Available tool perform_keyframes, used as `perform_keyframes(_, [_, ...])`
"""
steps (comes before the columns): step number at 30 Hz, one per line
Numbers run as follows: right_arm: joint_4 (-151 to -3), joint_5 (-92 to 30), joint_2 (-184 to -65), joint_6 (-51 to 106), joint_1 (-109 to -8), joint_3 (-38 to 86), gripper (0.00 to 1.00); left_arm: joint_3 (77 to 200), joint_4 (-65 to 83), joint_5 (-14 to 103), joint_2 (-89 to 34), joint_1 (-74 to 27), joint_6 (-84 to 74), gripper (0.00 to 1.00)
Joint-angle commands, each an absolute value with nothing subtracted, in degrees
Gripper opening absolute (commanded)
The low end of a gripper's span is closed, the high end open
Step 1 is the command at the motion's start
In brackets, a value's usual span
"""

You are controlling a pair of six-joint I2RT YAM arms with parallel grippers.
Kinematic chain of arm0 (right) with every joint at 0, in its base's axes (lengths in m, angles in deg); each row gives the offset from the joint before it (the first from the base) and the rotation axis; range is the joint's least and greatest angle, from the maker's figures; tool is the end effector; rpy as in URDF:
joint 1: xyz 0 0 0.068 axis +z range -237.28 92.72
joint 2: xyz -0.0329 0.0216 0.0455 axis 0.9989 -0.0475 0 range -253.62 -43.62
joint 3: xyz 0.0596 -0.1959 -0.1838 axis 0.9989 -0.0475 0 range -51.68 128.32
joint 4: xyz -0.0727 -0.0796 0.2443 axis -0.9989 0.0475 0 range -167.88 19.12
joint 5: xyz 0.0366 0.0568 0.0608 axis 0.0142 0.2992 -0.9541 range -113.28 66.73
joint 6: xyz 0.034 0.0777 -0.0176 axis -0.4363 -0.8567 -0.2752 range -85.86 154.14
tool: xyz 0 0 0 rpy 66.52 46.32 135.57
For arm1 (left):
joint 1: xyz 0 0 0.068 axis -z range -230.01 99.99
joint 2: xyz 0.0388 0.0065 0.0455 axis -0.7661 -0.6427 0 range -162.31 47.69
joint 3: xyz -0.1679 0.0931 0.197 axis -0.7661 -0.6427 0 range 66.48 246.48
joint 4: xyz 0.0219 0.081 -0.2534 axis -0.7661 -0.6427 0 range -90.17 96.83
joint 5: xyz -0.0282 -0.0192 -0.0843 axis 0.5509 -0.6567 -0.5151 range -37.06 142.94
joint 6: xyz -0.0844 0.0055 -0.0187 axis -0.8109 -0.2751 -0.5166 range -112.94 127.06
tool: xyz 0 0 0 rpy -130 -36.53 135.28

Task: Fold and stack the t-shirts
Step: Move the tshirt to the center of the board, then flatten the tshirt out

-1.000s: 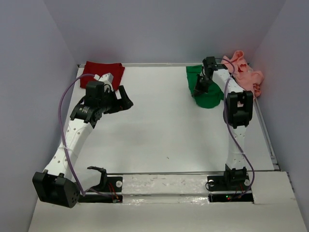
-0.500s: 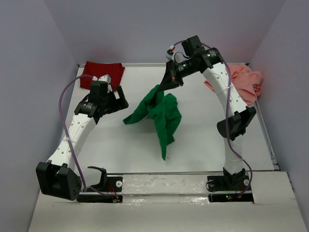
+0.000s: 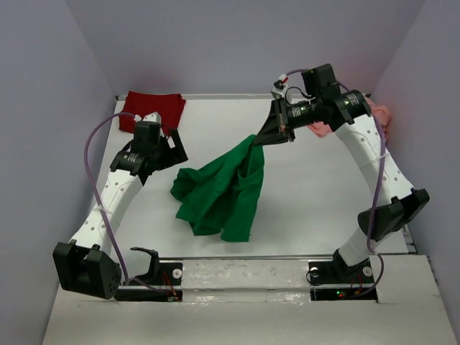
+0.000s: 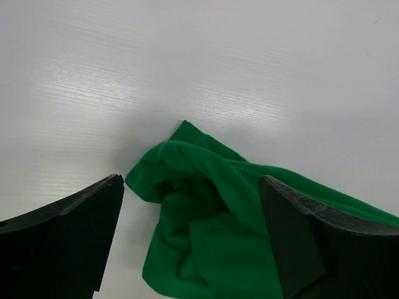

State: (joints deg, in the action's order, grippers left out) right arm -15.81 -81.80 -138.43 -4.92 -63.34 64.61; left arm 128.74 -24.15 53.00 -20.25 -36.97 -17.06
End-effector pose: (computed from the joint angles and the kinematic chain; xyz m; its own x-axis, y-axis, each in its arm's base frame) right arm 0.2846 0.1978 0.4525 -0.9682 -0.0698 -0.2401 -0.2495 0.3328 0.9094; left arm 0.2887 -0.0668 0.3053 -0.6228 -0.2752 -0.7324 -0.0325 0.9444 -0.3272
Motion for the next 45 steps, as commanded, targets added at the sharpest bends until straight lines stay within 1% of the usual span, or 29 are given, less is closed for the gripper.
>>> perform_keyframes(1, [-9.9,-68.2,-140.0,4.3,-64.9,52.5,0.00,129.4,-25.1,56.2,-17.7,-37.0,-15.6,0.99])
perform_keyframes(2, [-9.0,-61.8,-140.3,5.4,-65.0,50.0,0.00,129.4,-25.2,56.3,-17.6,-37.0,-15.4,0.99])
perform_keyframes(3, [-8.9,-59.1,-141.3,7.7,-65.6,45.7,0.00,129.4,-25.2,56.3,-17.4,-37.0,-15.3,0.99])
perform_keyframes(4, [-9.6,-52.4,-142.0,8.3,-66.4,43.8,0.00,129.3,-25.2,56.3,-17.4,-37.0,-15.2,0.99])
perform_keyframes(6, [-11.9,-45.5,-143.8,9.9,-67.9,40.4,0.00,129.3,-25.5,56.5,-17.5,-37.0,-14.9,0.99])
perform_keyframes(8, [-13.7,-37.1,-145.4,10.3,-69.9,39.1,0.00,129.3,-25.8,56.6,-17.6,-37.0,-14.7,0.99])
perform_keyframes(9, [-14.8,-35.4,-146.1,10.6,-71.0,38.8,0.00,129.1,-25.8,56.5,-17.6,-37.0,-14.7,0.99])
perform_keyframes(13, [-19.5,-26.1,-149.8,10.5,-79.0,41.8,0.00,129.1,-25.8,56.2,-17.8,-37.0,-14.5,0.99])
perform_keyframes(15, [-20.3,-24.0,-151.2,10.9,-80.6,44.3,0.00,129.2,-25.7,55.9,-18.1,-37.0,-14.2,0.99])
perform_keyframes(16, [-20.3,-20.0,-152.1,11.1,-81.1,45.7,0.00,129.3,-25.6,55.7,-18.3,-37.0,-14.1,0.99])
perform_keyframes(17, [-20.3,-18.5,-153.6,11.4,-81.6,48.3,0.00,129.4,-25.5,55.5,-18.7,-37.0,-13.9,0.99])
perform_keyframes(20, [-22.2,-13.7,-155.0,11.7,-83.1,50.3,0.00,130.1,-25.6,55.1,-20.1,-37.0,-13.5,0.99])
perform_keyframes(22, [-23.7,-15.0,-156.1,12.7,-84.7,51.1,0.00,130.4,-25.6,54.5,-20.7,-37.0,-13.4,0.99])
perform_keyframes(23, [-23.3,-18.0,-157.6,13.0,-84.7,53.1,0.23,130.6,-25.6,54.1,-21.4,-37.0,-13.2,0.99])
perform_keyframes(24, [-21.6,-19.2,-158.0,13.2,-84.7,53.7,0.43,130.6,-25.6,54.0,-21.7,-37.0,-13.1,0.99])
perform_keyframes(25, [-21.3,-21.1,-157.6,13.1,-84.7,53.6,0.60,130.7,-25.7,53.9,-22.0,-37.0,-13.0,0.99])
perform_keyframes(26, [-21.5,-24.0,-156.6,13.0,-84.7,53.0,0.75,130.9,-25.6,54.0,-22.5,-37.0,-12.8,0.99])
perform_keyframes(27, [-22.3,-26.5,-155.1,13.7,-84.7,51.7,0.78,130.8,-25.5,54.0,-22.8,-37.0,-12.9,0.99])
perform_keyframes(28, [-23.8,-29.7,-151.5,13.8,-84.2,48.5,0.79,130.9,-25.4,53.9,-23.0,-37.0,-12.9,0.99])
perform_keyframes(33, [-20.9,-33.9,-142.1,14.3,-84.2,41.8,0.80,130.9,-24.6,53.2,-24.6,-37.0,-12.9,0.99])
perform_keyframes(36, [-17.7,-39.6,-137.8,13.6,-84.2,35.4,0.77,131.1,-24.0,51.6,-25.8,-37.0,-12.5,0.99])
perform_keyframes(37, [-17.3,-42.8,-135.8,13.1,-83.5,31.2,0.75,131.3,-23.7,51.3,-26.6,-37.0,-12.5,0.99])
perform_keyframes(40, [-18.5,-45.0,-132.7,11.2,-81.8,25.9,0.71,131.7,-23.5,50.8,-28.1,-37.0,-12.3,0.99])
perform_keyframes(42, [-19.7,-45.9,-130.5,9.5,-80.0,21.3,0.71,132.1,-23.3,50.8,-28.8,-37.0,-12.2,0.99])
perform_keyframes(45, [-21.2,-47.9,-130.0,8.7,-77.6,17.9,0.70,133.5,-24.4,49.7,-30.3,-37.0,-12.2,0.99])
